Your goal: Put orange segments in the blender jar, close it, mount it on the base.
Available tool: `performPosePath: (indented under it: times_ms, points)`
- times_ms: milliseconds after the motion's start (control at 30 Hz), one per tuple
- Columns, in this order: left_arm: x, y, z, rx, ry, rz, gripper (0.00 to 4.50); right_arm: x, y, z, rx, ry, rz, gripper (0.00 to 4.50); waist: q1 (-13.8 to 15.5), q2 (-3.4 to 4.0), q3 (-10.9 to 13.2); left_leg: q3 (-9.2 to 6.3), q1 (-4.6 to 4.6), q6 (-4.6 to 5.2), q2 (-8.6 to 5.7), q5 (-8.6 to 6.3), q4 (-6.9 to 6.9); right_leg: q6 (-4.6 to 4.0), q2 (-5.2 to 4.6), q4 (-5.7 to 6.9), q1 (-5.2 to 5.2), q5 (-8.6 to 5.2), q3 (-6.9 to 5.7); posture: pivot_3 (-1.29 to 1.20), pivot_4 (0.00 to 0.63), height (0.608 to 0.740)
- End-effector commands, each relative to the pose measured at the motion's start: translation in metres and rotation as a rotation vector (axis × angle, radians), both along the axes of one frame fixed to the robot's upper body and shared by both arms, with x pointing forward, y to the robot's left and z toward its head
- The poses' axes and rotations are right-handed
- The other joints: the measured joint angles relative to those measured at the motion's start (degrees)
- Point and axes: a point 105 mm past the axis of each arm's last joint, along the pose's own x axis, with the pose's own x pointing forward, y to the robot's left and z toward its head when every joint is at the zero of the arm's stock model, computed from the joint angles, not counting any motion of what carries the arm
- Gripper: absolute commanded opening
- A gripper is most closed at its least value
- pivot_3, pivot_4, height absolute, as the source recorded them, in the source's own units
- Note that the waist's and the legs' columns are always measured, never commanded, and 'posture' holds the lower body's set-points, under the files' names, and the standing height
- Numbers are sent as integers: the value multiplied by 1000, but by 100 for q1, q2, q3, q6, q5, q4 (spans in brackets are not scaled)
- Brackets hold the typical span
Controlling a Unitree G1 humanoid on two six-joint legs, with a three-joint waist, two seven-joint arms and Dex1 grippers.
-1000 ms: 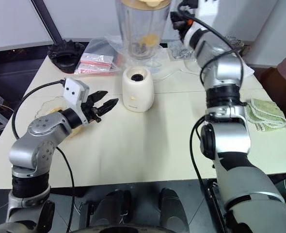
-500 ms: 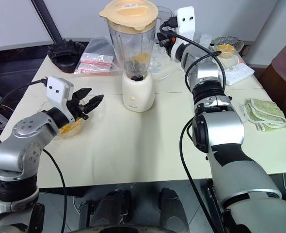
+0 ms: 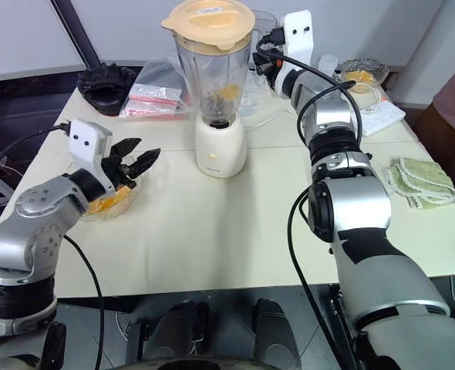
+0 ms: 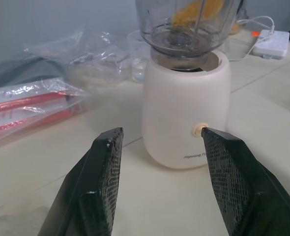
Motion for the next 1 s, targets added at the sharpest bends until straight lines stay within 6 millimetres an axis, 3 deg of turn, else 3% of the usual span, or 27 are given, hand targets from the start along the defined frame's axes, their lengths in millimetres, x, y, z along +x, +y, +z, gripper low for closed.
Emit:
performPosePath:
  times_ms: [33, 700, 1000]
  points:
    - [-1, -2, 11, 0, -55, -8, 2607, -2, -8, 7, -18, -24, -22, 860, 2, 0, 0, 0, 0, 0, 0, 0, 0, 0, 0, 0, 0, 0, 0, 0, 150, 740]
    - [1, -7, 5, -2, -38, -34, 2607, -14, -12, 7, -14, -31, -29, 860, 21, 2, 1, 1, -3, -1, -1, 0, 0, 0, -3, -3, -2, 0, 0, 0, 150, 740]
    - [3, -10, 7, -21, -52, -34, 2607, -4, -14, -22, 0, 106, -87, 860, 33, 1, 1, 0, -2, -1, -1, 0, 0, -1, -4, -5, 1, -1, -1, 0, 150, 740]
